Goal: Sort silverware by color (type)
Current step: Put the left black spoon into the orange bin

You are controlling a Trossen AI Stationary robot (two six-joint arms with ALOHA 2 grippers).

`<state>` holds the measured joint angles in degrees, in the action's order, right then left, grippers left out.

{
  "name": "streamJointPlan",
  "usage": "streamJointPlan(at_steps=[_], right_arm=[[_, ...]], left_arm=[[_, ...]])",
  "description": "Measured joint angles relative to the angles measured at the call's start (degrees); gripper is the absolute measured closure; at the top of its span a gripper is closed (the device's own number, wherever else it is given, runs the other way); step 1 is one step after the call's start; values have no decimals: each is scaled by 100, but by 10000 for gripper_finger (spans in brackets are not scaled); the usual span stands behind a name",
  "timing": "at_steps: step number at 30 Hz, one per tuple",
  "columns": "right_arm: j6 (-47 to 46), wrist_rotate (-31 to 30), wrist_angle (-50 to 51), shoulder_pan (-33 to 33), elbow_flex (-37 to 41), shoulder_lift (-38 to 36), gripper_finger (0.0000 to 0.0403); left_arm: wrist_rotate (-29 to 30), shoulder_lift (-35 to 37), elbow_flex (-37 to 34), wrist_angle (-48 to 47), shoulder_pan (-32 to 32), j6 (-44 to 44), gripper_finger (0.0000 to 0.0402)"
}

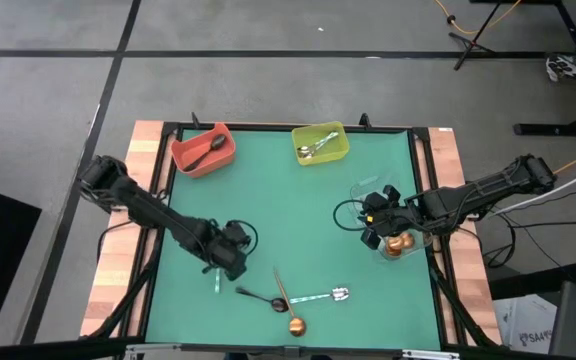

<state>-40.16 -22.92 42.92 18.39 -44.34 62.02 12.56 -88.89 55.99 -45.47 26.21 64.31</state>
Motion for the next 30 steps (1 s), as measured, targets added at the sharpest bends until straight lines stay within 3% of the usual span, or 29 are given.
streamJointPlan(at_steps=[17, 30], right_arm=[[0, -2, 0, -1, 0, 0, 336], [0, -2, 1, -2, 0, 0, 336]], left_arm=[[539, 1417, 11, 9, -1762, -2355, 391], [614, 1708, 13, 9, -3761, -4584, 391]])
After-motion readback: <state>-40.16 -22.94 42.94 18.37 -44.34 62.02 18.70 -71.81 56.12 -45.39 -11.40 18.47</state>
